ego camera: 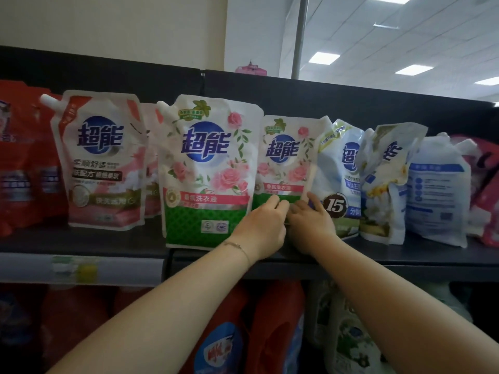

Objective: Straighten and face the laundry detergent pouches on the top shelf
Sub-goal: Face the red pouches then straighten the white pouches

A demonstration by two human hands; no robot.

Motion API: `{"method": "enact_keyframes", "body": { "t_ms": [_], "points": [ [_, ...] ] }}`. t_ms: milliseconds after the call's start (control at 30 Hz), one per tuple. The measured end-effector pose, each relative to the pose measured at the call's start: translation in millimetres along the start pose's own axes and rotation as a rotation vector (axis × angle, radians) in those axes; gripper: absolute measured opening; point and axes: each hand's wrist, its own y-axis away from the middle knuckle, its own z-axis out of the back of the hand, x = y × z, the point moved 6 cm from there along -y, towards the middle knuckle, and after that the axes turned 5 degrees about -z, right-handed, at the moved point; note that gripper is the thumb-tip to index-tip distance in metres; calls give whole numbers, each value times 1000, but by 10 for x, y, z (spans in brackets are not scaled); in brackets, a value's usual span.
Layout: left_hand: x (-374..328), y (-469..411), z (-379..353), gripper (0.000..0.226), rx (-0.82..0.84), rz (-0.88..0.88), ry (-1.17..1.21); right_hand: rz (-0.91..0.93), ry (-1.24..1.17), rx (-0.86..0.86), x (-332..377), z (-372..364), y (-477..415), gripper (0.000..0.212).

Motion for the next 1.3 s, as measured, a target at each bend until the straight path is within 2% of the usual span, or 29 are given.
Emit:
{"method": "enact_keyframes", "body": {
  "t_ms": [200, 267, 367, 467, 667, 867, 967, 1100, 1300],
  "points": [
    [163, -373, -447, 31, 80, 320, 238, 14, -58, -47, -215, -171, -47, 45],
    [216, -446, -563, 42, 83, 395, 280, -44, -132, -62, -389, -236, -49, 37],
    [304, -509, -717, 58, 88, 492, 276, -150, -191, -28, -699, -340, -42, 36],
    [363, -544, -791, 56, 71, 546, 252, -240, -225, 44, -998, -470, -61, 36],
    [392, -564, -827, 44, -18, 540, 196, -239, -266, 75, -1186, -583, -85, 35],
    [363, -563, -849, 46, -38, 504, 107, -157, -239, 30, -1049, -588, -66, 35],
    [336, -575, -860, 43, -30, 451, 110, -148, -270, -22, -1048, -565, -35, 34],
    [222, -600, -912, 41, 62, 334, 149, -117, -391, -175, -1020, -407, 32, 21],
    [180, -603, -918, 47, 129, 307, 213, 53, -388, -357, -863, -106, 231, 19]
  ]
}}
